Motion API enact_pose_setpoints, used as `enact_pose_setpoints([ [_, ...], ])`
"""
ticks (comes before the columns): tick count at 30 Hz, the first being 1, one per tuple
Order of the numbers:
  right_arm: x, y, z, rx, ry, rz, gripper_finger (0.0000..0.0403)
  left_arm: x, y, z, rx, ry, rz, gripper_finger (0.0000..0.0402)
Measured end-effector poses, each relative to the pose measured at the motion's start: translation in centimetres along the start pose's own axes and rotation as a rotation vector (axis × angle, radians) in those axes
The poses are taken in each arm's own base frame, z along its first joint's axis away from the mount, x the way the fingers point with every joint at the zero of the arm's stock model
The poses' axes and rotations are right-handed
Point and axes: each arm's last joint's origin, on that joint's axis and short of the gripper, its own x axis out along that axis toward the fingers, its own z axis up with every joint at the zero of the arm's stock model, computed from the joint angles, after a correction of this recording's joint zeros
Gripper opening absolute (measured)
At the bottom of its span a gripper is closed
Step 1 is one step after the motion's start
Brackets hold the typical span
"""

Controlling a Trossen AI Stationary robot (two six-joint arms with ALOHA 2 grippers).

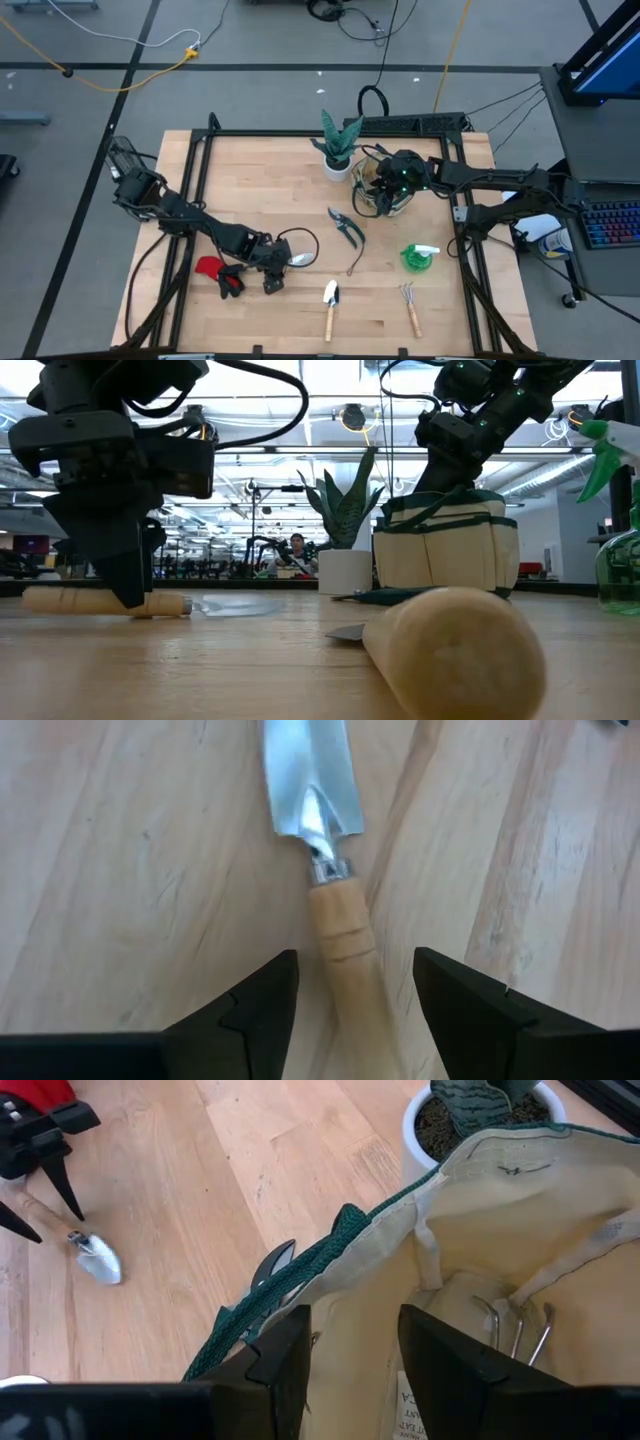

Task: Pick & Place Garden tools in Gardening bag
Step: Put the top brown trowel into the gardening bag

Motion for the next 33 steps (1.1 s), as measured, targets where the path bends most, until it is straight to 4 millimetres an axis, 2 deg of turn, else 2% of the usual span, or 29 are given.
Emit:
enact_pose_setpoints([
  [6, 0.0, 0.0, 0.0, 0.000, -0.001, 0.000, 0.0141, -0.1, 0.1, -0.1, 0.019, -0.001, 0.012, 0.0209],
  [9, 0.0, 0.0, 0.0, 0.000, -0.001, 0.001, 0.0140, -0.1, 0.2, -0.2, 0.036, 0.004, 0.032, 0.0196],
  [20, 0.0, 0.0, 0.0, 0.000, -0.002, 0.001, 0.0139, -0.1, 0.8, 0.0, 0.063, 0.005, 0.067, 0.0065],
  [27, 0.0, 0.0, 0.1, -0.001, -0.007, 0.002, 0.0139, -0.1, 1.1, 0.7, 0.067, -0.025, 0.041, 0.0065],
  [33, 0.0, 0.1, 0.5, -0.005, -0.052, 0.013, 0.0139, -0.8, 0.8, 1.5, 0.126, -0.126, 0.035, 0.0070],
])
